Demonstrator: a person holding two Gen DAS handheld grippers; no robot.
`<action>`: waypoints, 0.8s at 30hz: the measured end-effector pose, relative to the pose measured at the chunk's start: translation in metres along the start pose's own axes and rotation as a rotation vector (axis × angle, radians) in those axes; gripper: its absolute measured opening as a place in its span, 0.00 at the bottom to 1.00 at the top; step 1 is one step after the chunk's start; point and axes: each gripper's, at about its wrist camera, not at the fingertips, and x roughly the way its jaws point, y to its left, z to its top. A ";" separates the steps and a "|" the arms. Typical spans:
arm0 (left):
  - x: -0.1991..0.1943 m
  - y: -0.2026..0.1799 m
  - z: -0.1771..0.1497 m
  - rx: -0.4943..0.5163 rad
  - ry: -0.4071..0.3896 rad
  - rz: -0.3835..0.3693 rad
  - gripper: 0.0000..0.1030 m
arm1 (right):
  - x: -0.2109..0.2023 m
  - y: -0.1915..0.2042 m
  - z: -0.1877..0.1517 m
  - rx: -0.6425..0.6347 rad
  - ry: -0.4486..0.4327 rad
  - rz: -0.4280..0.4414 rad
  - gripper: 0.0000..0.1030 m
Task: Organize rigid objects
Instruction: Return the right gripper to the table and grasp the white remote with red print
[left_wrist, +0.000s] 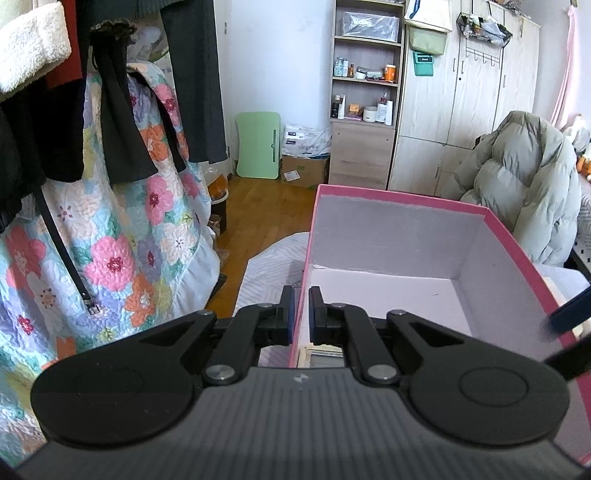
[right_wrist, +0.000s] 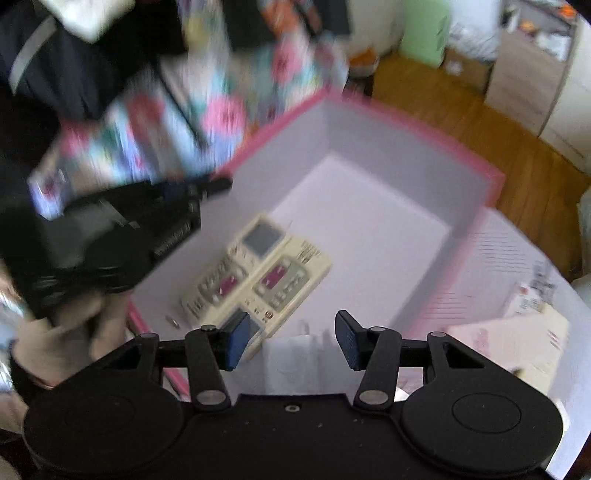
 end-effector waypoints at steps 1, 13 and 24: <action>0.000 0.000 0.000 0.000 0.000 -0.001 0.06 | -0.011 -0.011 0.001 0.013 -0.045 0.000 0.55; -0.002 -0.004 -0.002 0.028 -0.032 0.021 0.05 | -0.055 -0.136 -0.119 0.170 -0.323 -0.207 0.70; -0.008 -0.008 -0.006 0.083 -0.078 0.040 0.04 | -0.017 -0.206 -0.127 0.269 -0.385 -0.050 0.70</action>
